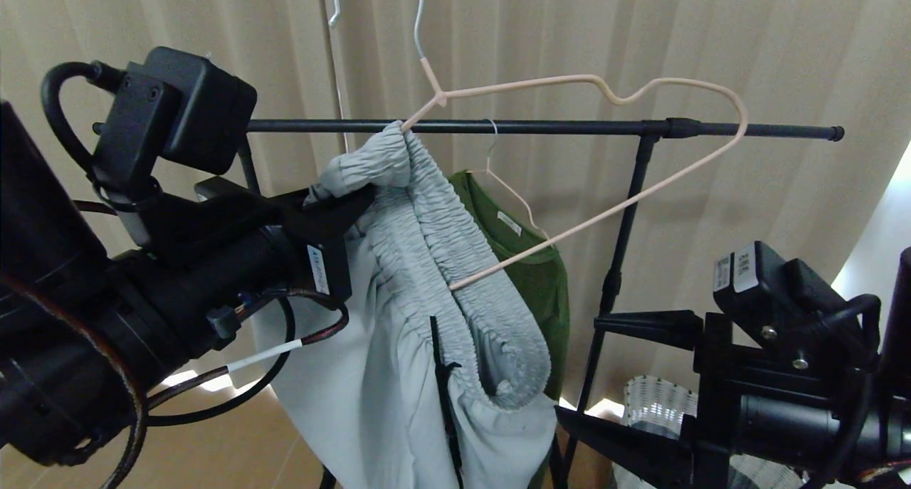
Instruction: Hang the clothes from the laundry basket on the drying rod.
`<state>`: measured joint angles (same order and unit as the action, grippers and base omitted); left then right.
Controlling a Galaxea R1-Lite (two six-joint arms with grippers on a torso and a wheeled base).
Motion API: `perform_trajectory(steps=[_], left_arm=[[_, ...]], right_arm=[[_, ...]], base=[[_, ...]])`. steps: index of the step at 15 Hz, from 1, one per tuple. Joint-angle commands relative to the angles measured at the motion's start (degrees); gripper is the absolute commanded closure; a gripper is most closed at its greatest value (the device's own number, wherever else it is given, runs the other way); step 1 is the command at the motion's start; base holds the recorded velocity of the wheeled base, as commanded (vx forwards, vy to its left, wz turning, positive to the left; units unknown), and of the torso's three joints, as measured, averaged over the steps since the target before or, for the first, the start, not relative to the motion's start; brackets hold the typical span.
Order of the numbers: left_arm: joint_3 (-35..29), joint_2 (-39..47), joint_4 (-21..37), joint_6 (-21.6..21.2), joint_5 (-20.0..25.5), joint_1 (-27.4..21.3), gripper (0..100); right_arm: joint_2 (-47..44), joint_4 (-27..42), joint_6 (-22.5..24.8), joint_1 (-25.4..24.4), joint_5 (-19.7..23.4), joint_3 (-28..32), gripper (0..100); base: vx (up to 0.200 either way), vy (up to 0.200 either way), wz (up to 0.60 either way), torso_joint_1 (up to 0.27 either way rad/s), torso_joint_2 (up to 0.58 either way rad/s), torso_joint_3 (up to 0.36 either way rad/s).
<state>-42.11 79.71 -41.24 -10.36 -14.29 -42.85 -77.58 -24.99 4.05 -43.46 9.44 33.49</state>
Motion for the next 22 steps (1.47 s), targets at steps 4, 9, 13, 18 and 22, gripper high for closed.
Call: perform_trajectory(steps=[4, 9, 13, 18, 22], left_arm=[[-0.2, -0.3, -0.6, -0.1, 0.0, -2.2, 100], [-0.4, -1.0, -1.5, 0.0, 0.0, -2.2, 100], [0.0, -2.0, -1.4, -0.4, -0.1, -1.7, 100], [4.6, -3.1, -1.5, -5.7, 0.0, 0.8, 100], [9.1, -3.9, -1.5, -9.7, 0.0, 2.0, 100]], right_arm=[[-8.2, -2.7, -2.2, 0.0, -2.5, 3.8, 0], [-11.0, -4.3, -2.2, 0.1, -6.3, 3.1, 0], [-10.1, -3.9, -1.8, 4.0, -8.6, 1.2, 0], [-7.1, -1.1, 1.4, 15.2, -9.5, 1.6, 0], [-6.7, -0.3, 1.6, 21.6, -9.6, 3.4, 0]], base=[[0.0, 0.0, 0.0, 0.0, 0.0, 0.0], [0.0, 0.0, 0.0, 0.0, 0.0, 0.0], [0.0, 0.0, 0.0, 0.0, 0.0, 0.0], [0.0, 0.0, 0.0, 0.0, 0.0, 0.0], [0.0, 0.0, 0.0, 0.0, 0.0, 0.0]])
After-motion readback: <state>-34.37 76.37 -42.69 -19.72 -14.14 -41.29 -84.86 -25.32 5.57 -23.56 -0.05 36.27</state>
